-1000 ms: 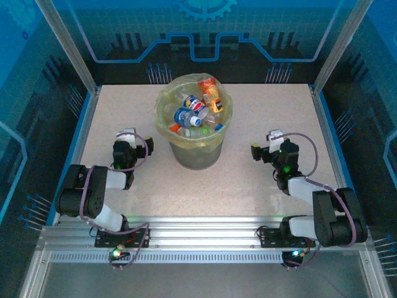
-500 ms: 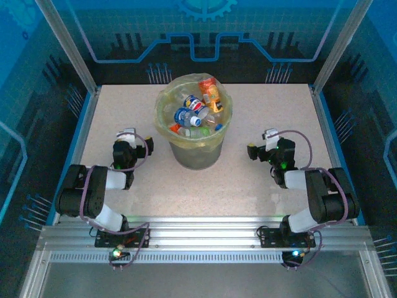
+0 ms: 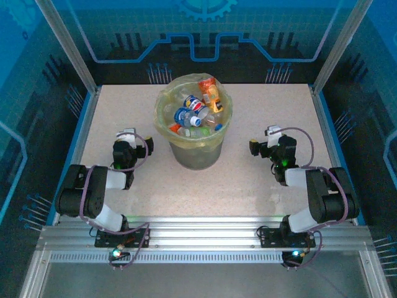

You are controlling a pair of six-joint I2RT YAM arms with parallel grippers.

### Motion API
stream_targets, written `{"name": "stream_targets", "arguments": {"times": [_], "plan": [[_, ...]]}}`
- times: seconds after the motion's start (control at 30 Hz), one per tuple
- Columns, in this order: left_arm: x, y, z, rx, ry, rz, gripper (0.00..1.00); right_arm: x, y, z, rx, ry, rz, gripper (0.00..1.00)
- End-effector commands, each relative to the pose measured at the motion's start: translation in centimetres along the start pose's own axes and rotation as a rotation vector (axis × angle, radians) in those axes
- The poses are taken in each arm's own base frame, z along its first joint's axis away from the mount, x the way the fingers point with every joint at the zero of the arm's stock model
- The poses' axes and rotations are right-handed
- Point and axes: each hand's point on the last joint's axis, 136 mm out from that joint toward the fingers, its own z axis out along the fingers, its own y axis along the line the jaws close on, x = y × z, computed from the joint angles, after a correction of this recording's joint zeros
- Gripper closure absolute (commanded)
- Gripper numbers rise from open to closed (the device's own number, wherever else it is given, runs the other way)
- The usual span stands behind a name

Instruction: Put the plastic bottles in the bin

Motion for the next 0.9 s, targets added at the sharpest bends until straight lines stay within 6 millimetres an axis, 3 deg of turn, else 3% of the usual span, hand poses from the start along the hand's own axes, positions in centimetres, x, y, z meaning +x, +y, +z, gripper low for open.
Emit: {"name": "stream_targets", "arguments": {"times": [0.0,0.87], "plan": [[-0.76,-0.11,0.20,0.013,-0.020,-0.011,0.01,-0.33,-0.67,0.26,0.027,-0.004,0.013,0.00],[-0.71,-0.41,0.27,0.025,-0.014,-0.004,0.01,-0.31,-0.61,0.26,0.029,-0.003,0.009,0.00]]}}
